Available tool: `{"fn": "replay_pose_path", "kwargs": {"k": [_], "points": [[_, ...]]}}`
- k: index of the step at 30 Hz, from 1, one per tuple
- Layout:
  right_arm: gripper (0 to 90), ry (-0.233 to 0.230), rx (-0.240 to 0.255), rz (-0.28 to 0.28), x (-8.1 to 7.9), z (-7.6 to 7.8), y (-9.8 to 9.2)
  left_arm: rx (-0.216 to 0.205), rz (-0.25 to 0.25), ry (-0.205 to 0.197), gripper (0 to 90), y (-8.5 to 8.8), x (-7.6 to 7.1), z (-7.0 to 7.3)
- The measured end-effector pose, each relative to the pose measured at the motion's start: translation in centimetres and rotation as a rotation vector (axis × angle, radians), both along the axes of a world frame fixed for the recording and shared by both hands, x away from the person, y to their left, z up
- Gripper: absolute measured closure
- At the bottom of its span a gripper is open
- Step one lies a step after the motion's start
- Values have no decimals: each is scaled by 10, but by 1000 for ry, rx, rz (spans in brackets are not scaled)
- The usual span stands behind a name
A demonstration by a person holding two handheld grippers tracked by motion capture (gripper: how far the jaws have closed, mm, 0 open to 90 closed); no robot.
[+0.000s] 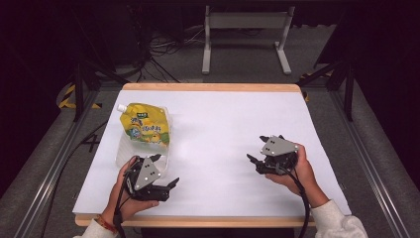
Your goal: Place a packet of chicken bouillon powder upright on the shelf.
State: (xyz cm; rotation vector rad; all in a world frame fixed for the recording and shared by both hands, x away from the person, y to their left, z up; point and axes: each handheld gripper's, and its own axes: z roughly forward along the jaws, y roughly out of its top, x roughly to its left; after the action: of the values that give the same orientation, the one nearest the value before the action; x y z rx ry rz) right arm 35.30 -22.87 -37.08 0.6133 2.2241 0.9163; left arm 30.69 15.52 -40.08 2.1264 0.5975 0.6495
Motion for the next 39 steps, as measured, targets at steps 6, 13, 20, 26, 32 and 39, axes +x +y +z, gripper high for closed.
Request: {"fn": "replay_pose_path", "kwargs": {"k": [6,13,20,26,32,39], "points": [[284,-1,7,-16,-9,-10,-13,21,-50,15,114,-14,-7,-5],[253,11,43,-50,-17,-19,-31,49,-79,27,109,-22,-10,-10],[222,27,49,-86,-23,-29,-49,58,-84,39,108,-25,-9,-14],[206,35,66,-129,-31,-37,-67,68,-90,52,106,-28,-8,-18],[194,51,73,-159,-38,-46,-83,87,-99,61,104,-32,-7,-23],[178,60,77,-195,-48,-57,-101,96,-100,59,104,-31,-5,-25]]}}
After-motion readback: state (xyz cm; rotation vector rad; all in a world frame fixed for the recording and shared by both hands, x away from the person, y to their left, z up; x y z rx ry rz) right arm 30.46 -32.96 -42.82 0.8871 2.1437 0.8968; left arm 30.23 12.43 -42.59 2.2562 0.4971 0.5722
